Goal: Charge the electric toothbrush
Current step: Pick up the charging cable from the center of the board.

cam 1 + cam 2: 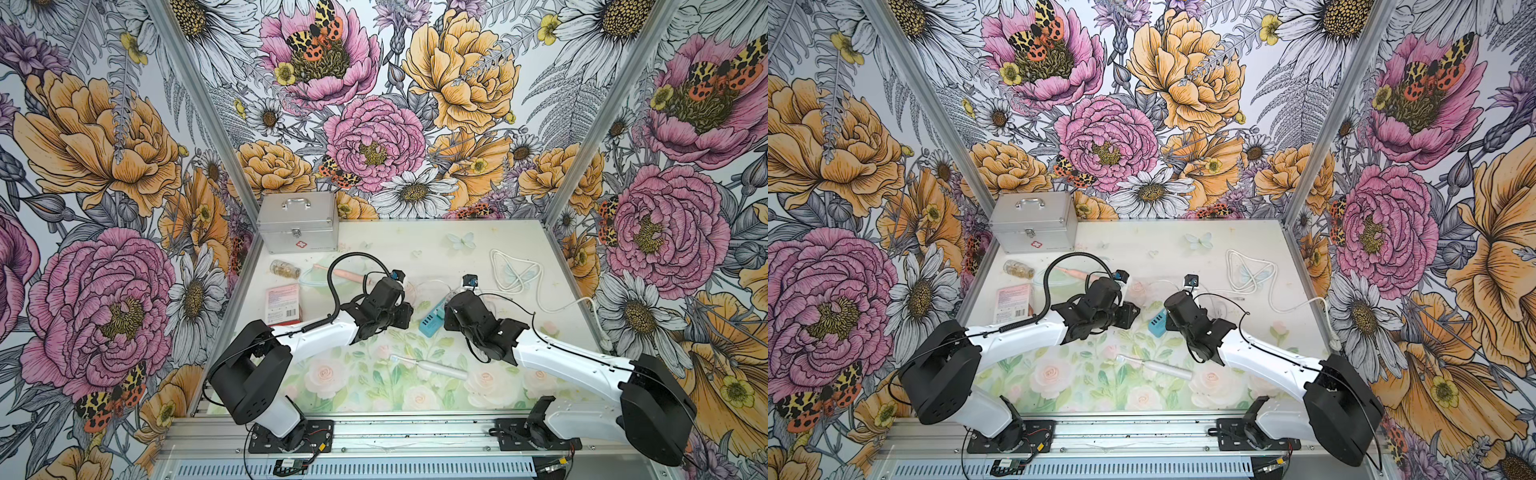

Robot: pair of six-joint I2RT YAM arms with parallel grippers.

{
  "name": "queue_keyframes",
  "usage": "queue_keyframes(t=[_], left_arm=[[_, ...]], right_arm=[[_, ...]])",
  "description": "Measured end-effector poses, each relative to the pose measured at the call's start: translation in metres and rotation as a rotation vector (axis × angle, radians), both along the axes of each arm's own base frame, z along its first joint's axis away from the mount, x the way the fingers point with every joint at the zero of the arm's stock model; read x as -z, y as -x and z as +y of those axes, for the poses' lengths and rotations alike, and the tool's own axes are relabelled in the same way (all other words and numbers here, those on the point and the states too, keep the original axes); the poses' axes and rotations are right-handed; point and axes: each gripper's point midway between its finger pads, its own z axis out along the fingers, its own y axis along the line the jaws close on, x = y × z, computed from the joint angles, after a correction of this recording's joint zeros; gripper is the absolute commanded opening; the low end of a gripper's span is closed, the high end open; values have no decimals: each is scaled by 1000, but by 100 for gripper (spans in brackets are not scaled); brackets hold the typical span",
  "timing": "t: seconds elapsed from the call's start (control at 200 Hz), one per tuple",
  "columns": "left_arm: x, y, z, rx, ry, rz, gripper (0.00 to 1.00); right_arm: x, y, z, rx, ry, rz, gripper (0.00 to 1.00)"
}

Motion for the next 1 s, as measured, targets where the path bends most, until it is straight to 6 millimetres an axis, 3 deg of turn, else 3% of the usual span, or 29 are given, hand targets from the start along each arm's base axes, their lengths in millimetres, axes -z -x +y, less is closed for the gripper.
queue_keyframes(t=[0.13, 0.35, 0.535, 0.67, 0.781, 0.861, 1.001], left_arm=[[-8, 0, 4, -4, -8, -20, 34], [-45, -5, 6, -17, 28, -100, 36], [-85, -20, -7, -9, 73, -186, 37], [-104, -28, -23, 16, 92, -228, 37], [-107, -34, -34, 35, 89, -241, 37], [-104, -40, -39, 37, 84, -238, 37], [-97, -50, -41, 42, 81, -223, 40]], right_arm=[[-12, 16, -14, -9, -27, 0, 50], [-36, 23, -70, 123, -9, 39, 53], [-54, -6, -140, 389, -43, 106, 54], [-25, -29, -176, 562, -67, 255, 52], [6, -44, -180, 629, -88, 371, 52], [22, -55, -170, 633, -129, 424, 38], [23, -82, -159, 576, -162, 413, 41]])
